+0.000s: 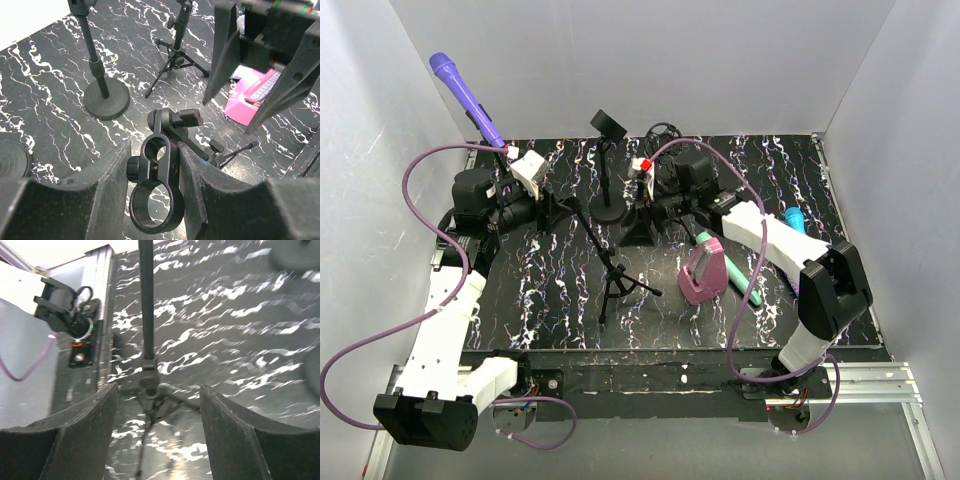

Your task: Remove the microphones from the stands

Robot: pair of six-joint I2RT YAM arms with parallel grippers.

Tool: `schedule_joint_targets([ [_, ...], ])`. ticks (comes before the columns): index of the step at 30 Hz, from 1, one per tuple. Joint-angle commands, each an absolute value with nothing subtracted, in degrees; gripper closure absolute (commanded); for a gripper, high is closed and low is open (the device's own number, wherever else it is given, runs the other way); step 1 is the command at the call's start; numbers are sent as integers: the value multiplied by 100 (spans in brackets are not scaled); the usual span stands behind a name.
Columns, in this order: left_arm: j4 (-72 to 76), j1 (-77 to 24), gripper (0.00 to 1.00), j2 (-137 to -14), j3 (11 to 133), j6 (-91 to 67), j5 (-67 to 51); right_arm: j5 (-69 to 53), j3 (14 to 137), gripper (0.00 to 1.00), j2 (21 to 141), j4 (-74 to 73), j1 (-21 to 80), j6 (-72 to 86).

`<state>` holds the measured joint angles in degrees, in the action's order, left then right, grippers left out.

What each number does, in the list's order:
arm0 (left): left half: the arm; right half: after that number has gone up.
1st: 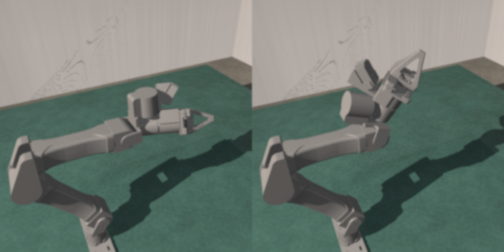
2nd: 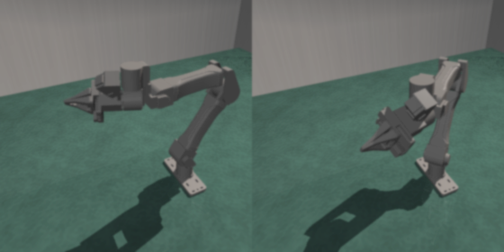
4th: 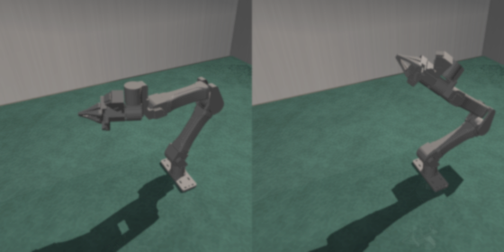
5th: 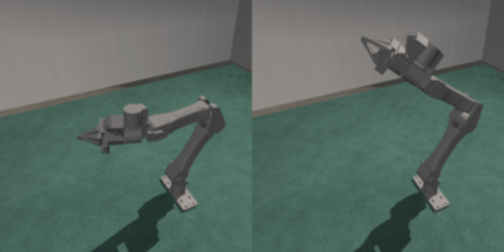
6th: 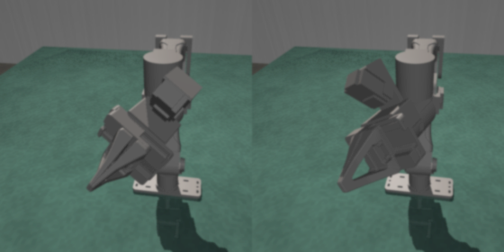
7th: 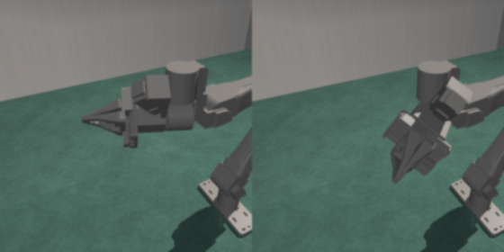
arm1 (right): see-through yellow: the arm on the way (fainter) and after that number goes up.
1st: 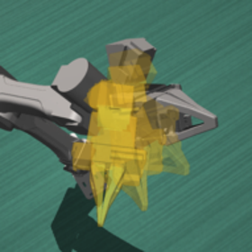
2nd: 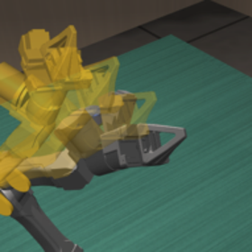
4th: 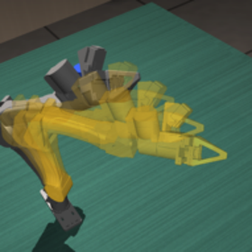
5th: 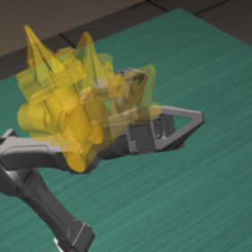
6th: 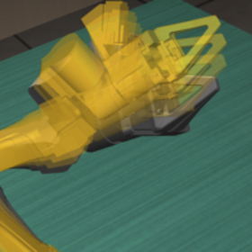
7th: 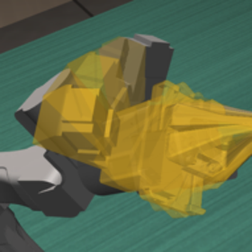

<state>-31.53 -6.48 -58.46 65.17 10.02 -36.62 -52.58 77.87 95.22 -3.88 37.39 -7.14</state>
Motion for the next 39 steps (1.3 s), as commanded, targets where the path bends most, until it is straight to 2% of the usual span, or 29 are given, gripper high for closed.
schedule_joint_targets([
  [1,-3339,-659,100,-5862,6636,905,-3753,-5116,7515,27,9501,-96,3946,862],
  [8,-3419,-659,100,-5854,6645,923,-3727,-4843,7787,27,9852,-369,4017,932],
  [15,-3410,-659,100,-5906,6706,932,-3700,-4544,7937,34,10195,-378,4060,1081],
  [28,-3419,-659,100,-5906,6645,976,-3683,-4060,7233,43,10064,-932,4052,-191],
  [35,-3419,-659,100,-5915,6671,976,-3691,-5113,7541,36,9642,-923,4043,-677],
  [39,-3419,-659,100,-5950,6706,993,-3735,-5449,7664,32,9571,-494,4034,-99],
])
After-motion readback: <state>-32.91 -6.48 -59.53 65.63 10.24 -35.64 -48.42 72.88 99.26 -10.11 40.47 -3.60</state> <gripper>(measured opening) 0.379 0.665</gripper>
